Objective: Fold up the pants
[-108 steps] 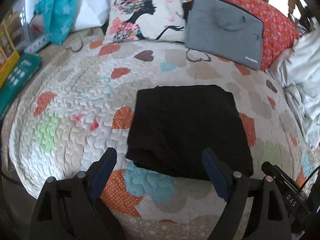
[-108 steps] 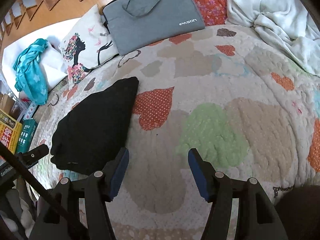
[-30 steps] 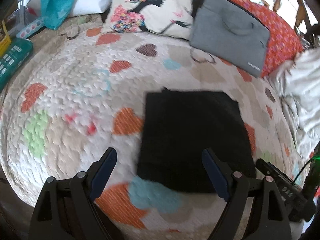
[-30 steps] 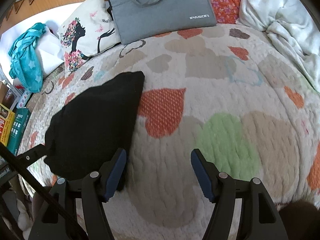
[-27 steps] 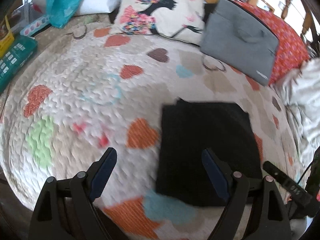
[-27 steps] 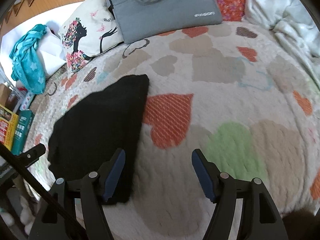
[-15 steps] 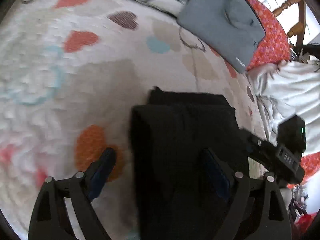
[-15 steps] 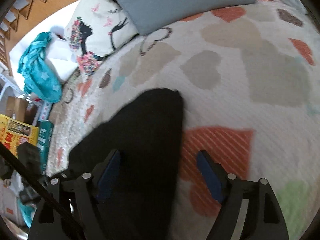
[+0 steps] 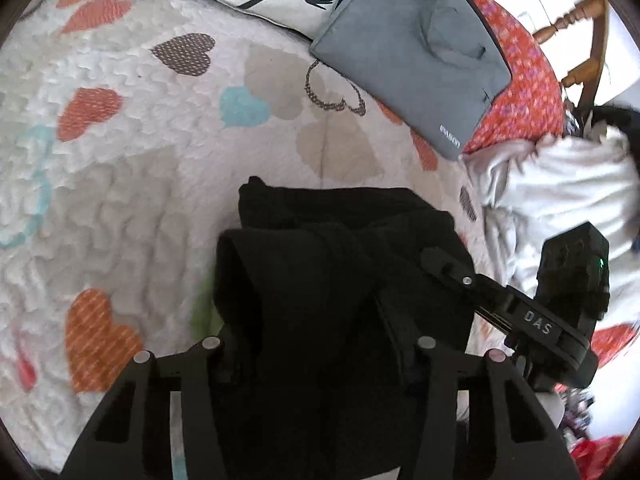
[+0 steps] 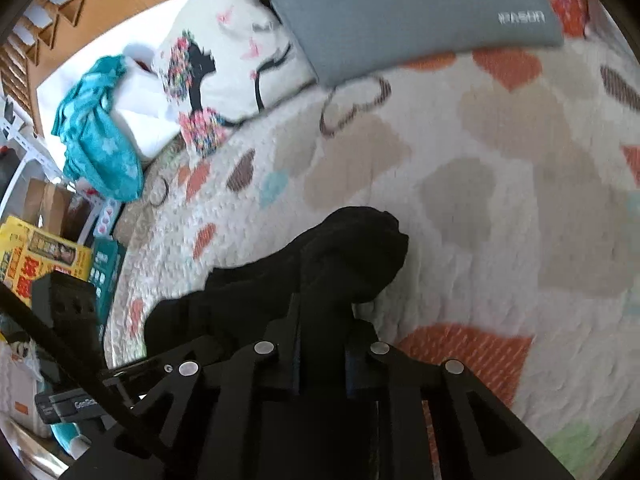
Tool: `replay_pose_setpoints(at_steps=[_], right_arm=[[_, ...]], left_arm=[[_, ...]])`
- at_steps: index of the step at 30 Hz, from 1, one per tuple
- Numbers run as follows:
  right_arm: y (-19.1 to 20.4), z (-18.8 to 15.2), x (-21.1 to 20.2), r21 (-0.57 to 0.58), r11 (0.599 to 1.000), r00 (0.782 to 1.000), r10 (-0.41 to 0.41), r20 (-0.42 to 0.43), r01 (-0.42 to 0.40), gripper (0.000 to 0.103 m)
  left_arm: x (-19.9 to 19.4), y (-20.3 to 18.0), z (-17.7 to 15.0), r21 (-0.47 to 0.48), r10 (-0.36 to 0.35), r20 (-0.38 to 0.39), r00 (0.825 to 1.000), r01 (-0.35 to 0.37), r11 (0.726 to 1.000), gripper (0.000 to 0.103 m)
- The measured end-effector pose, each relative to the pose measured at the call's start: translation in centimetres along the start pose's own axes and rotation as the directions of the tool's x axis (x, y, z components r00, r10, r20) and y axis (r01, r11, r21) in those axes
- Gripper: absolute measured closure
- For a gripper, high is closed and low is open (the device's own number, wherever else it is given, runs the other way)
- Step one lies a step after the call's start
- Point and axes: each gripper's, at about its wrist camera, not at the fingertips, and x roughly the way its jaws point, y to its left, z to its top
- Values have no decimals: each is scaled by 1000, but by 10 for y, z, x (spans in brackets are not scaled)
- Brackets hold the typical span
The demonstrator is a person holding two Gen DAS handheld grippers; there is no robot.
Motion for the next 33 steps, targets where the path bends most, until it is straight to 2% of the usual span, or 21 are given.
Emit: replay_pose_setpoints(at_steps=[2, 9, 11, 13, 15, 16, 19, 22, 25, 28, 30, 31, 33], right_arm=[[-5, 13, -2, 5, 1000, 1000, -6, 15, 6, 87], [-40, 53, 14, 45, 995, 996, -88, 28, 86, 87], [-57, 53, 29, 69, 992, 994, -108, 2, 108, 85], [-67, 51, 36, 80, 990, 993, -117, -4, 117, 82], [-78, 46, 40, 107, 990, 996, -89, 3, 88, 82], [-80, 46, 40, 117, 990, 997, -78, 8, 77, 82], [-78, 47, 36, 117, 991, 998, -63, 18, 60, 84], [-64, 54, 21, 73, 996, 996, -61, 58, 57, 87], [-57, 65, 10, 68, 997, 993, -55, 101, 48, 88], [-60, 74, 12, 69, 996, 992, -71, 104, 64, 88], [-65, 74, 24, 68, 991, 990, -120, 79, 115, 84], [-69, 73, 29, 73, 988, 987, -144, 69, 138, 82], [-79, 69, 40, 85, 980, 982, -185, 42, 181, 67]], left_arm=[[12, -3, 14, -10, -7, 1, 1000, 7, 1000, 52], [56, -2, 52, -4, 44, -10, 999, -44, 999, 50], [64, 4, 54, -9, 33, -18, 999, -33, 999, 40], [67, 12, 55, -16, -7, -17, 1000, 7, 1000, 39], [68, 14, 56, -14, -22, -16, 1000, 22, 1000, 39], [68, 13, 56, -7, -19, -17, 1000, 19, 1000, 41], [63, 0, 57, 36, -13, -18, 1000, 14, 999, 59], [56, -11, 62, 66, -15, 4, 1000, 15, 998, 63], [58, -11, 72, 43, -38, 3, 999, 38, 998, 63], [72, -7, 81, 29, -10, -14, 1000, 10, 1000, 59], [89, 0, 84, 14, 23, -41, 999, -22, 1000, 46], [92, 4, 84, 2, 11, -47, 999, -11, 1000, 42], [92, 12, 87, -42, -50, -63, 997, 47, 998, 41]])
